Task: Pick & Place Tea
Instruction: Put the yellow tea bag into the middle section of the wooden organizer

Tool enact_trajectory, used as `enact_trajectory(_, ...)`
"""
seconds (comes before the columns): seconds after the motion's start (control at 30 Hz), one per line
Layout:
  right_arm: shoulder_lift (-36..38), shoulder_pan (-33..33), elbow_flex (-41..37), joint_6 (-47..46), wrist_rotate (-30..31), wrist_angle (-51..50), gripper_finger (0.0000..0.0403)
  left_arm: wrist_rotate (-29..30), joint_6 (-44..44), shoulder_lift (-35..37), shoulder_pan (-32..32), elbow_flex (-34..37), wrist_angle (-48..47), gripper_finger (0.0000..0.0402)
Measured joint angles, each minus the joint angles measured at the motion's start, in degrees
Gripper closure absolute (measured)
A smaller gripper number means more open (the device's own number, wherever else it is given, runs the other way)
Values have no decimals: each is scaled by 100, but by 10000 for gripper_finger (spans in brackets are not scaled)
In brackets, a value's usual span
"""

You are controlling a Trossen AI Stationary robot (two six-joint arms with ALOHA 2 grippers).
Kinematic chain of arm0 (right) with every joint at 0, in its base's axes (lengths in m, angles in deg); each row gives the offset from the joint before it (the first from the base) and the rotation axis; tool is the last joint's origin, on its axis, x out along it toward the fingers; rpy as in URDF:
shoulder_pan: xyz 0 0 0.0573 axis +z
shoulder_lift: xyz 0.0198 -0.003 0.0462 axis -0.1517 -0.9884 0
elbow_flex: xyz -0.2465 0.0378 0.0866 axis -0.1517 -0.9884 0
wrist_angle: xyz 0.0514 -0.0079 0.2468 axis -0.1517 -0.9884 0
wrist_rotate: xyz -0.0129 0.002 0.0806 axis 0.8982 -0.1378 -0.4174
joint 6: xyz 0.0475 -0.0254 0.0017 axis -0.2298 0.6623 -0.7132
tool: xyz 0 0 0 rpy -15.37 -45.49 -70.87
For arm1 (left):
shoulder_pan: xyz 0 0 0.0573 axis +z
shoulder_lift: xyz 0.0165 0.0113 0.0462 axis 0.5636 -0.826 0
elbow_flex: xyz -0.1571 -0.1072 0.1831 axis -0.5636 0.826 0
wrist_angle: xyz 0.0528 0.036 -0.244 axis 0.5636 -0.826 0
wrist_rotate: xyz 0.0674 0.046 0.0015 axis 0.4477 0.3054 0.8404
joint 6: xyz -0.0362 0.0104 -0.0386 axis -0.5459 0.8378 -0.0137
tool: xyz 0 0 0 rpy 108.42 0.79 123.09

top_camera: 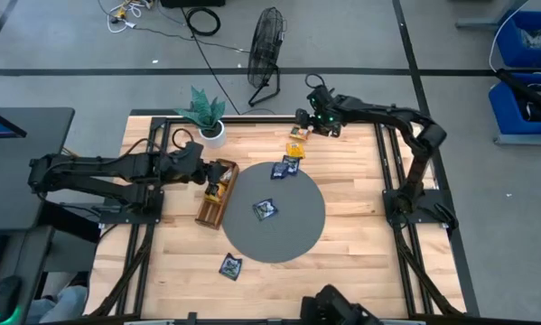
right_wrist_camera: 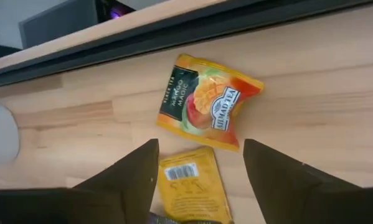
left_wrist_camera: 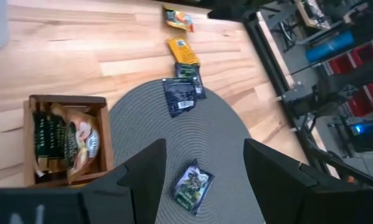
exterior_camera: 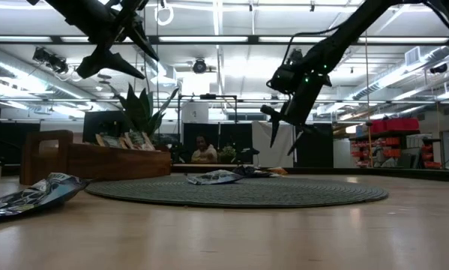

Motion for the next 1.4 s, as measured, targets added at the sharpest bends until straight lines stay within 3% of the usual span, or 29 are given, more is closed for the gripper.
enact_trajectory(0.3,-359,-97,0,-248,-73,185,196,-54,12,0,0,0,189,184)
enact_trajectory(0.83,-882,-132,2,-245,-91,465,207,-58,16,-2,0,0,198,184)
enact_trajectory(0.97,-902,-133,4,-113,-92,442,246,-58,15,-2,0,0,199,184)
enact_trajectory(1.23,-852,-89,0,395,-89,445,385,-58,16,-2,0,2,199,184)
enact_trajectory(1.4,-664,41,-4,580,-24,450,388,22,8,-2,9,2,212,184)
